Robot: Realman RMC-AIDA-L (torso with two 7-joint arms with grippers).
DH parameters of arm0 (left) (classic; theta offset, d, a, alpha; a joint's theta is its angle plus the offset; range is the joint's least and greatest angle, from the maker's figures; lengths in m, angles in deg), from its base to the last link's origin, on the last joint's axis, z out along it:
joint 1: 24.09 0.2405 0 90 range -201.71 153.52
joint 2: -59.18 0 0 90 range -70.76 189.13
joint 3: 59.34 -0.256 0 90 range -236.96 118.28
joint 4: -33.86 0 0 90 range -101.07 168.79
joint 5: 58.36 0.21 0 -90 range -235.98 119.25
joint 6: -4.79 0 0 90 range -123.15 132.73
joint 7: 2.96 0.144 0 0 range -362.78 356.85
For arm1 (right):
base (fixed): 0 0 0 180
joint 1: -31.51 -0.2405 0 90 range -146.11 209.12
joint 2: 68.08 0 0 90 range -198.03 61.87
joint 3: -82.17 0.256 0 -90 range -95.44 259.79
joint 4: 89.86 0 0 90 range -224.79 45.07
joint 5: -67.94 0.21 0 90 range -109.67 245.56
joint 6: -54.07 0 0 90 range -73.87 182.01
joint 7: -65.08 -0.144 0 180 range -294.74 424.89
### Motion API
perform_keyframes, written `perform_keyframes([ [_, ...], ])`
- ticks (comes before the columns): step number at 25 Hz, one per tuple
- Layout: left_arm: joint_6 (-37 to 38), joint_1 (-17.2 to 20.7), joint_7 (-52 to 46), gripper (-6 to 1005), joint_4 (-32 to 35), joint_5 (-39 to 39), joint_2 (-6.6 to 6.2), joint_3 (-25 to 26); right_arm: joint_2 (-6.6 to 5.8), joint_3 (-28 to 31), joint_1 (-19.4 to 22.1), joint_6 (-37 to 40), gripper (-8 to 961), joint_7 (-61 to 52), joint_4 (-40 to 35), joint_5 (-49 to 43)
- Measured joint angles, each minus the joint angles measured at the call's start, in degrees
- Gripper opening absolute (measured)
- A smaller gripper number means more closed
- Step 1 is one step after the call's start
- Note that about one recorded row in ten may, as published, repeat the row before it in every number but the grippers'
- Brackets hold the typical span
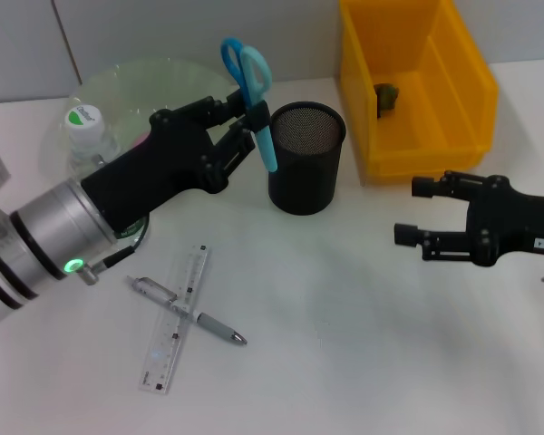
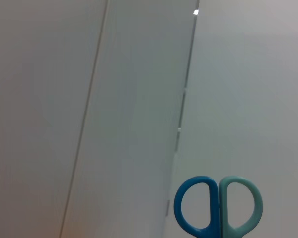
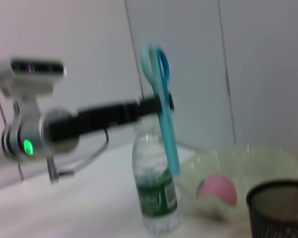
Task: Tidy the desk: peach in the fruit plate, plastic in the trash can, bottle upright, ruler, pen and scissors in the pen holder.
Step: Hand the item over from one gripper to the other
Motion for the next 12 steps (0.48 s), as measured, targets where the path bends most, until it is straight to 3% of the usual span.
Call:
perform_keyframes([
  [4, -6.57, 2.25, 6.7, 293, 3.11, -16.47, -0.02, -13.96, -0.02, 0.03, 0.96, 0.3, 703, 2.22, 1.21, 3.97],
  [6, -7.39, 2.7, 7.53, 295, 3.85, -17.93, -0.01, -15.55, 0.0, 0.04, 1.47, 0.35, 702, 3.82, 2.16, 6.21],
  [8, -15.73, 6.42, 16.52, 296, 11.07, -29.59, -0.01, -25.69, 0.02, 0.06, 1.87, 0.39, 701, 6.87, 5.02, 9.73],
  [12, -20.02, 7.99, 23.81, 300, 14.76, -36.43, 0.0, -30.89, 0.08, 0.03, 1.9, 0.52, 699, 9.85, 8.02, 12.47],
])
